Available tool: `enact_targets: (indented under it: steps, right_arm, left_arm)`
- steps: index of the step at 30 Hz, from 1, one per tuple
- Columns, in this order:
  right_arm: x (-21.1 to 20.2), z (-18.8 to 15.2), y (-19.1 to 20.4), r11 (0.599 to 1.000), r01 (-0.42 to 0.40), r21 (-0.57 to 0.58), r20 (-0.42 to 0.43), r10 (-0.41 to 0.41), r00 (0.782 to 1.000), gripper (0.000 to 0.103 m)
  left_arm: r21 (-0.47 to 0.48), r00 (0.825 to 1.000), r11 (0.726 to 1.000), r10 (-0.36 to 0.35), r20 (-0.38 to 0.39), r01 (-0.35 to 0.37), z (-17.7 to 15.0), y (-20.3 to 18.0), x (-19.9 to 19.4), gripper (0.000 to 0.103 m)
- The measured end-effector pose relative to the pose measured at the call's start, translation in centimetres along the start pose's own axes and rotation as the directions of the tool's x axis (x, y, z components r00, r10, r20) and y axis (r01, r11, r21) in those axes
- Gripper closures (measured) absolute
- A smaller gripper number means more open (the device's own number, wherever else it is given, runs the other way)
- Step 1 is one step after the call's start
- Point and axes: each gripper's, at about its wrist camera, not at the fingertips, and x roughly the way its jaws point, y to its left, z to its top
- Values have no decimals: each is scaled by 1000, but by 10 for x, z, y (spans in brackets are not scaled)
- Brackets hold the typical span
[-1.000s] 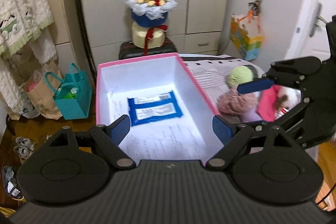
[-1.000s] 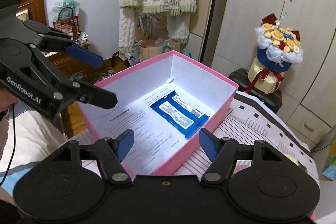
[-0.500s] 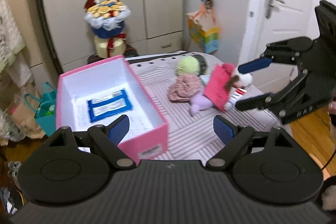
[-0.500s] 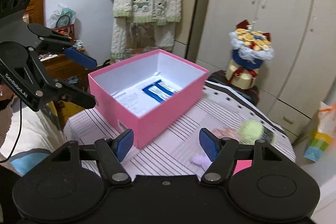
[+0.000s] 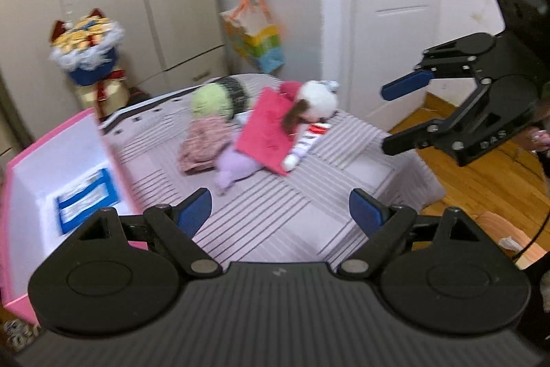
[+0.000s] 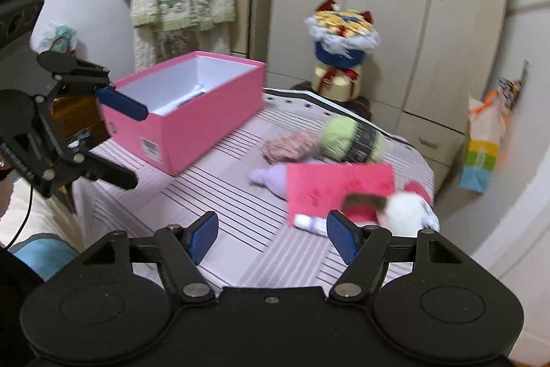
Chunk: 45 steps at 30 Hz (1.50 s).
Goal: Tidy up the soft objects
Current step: 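Move the left tool back to the pink floral cloth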
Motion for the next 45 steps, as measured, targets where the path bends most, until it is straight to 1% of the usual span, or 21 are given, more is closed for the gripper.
enact_targets:
  steps: [4,8,10,12,15,17,21,24,26,28,31,33,37,39,41,43,45]
  right_arm:
    - [4,-18,-25,998,28,56,17,-29,999,29]
    - [16,-26,-49,993,89,83,36,-92,995,29]
    - [26,-29,-62,989,111,97,35,-115,993,29]
    - [33,-32,-74,986,111,122,32,-115,993,29]
    - [48,-34,-88,984,92,155,27,-98,995,29]
    - [57,-37,-92,982,81,173,18,-86,996,29]
    - [79,-43,-99,978,45,206,-4,-45,999,29]
    - [91,-46,-93,983,30,184,-18,-27,999,29]
    - [97,-45,-87,988,21,153,-24,-18,1000,29]
    - [104,-43,-79,994,6,105,-27,-3,1000,29]
    - [116,-39,-68,999,-25,41,-36,26,999,29]
    - [126,-37,-63,999,-44,-5,-47,44,998,29]
    - [143,-33,-58,995,-28,-94,-56,23,998,30]
    - [152,-32,-58,992,-17,-125,-63,9,998,32]
    - [159,-33,-62,989,-18,-146,-69,8,998,34]
    - [164,-34,-66,988,-42,-149,-74,32,997,35]
    - [164,-35,-70,985,-66,-160,-64,57,996,35]
  left_arm:
    - [9,998,998,-62,19,62,4,-11,29,16]
    - [8,996,996,-84,31,84,5,-16,61,16]
    - [13,997,997,-74,28,73,6,-17,77,17]
    - [22,998,998,-56,34,55,7,-16,90,17]
    - [25,999,1000,-15,49,14,7,-15,110,17]
    - [19,999,1000,-2,41,1,7,-12,123,19]
    - [-28,999,999,22,31,-21,5,-2,137,19]
    - [-90,999,995,35,32,-32,6,14,139,20]
    - [-122,997,991,61,52,-54,10,24,136,20]
    - [-141,991,985,107,77,-96,16,32,134,20]
    - [-180,980,971,177,87,-159,26,44,141,19]
    - [-208,973,957,220,73,-201,33,52,153,20]
    - [-244,948,923,317,39,-298,39,65,180,19]
    - [-246,941,914,339,20,-324,38,69,191,19]
    - [-251,941,911,337,-10,-329,37,72,200,19]
    - [-259,940,907,342,-9,-332,37,75,204,19]
    - [-296,930,887,368,-8,-353,36,80,203,19]
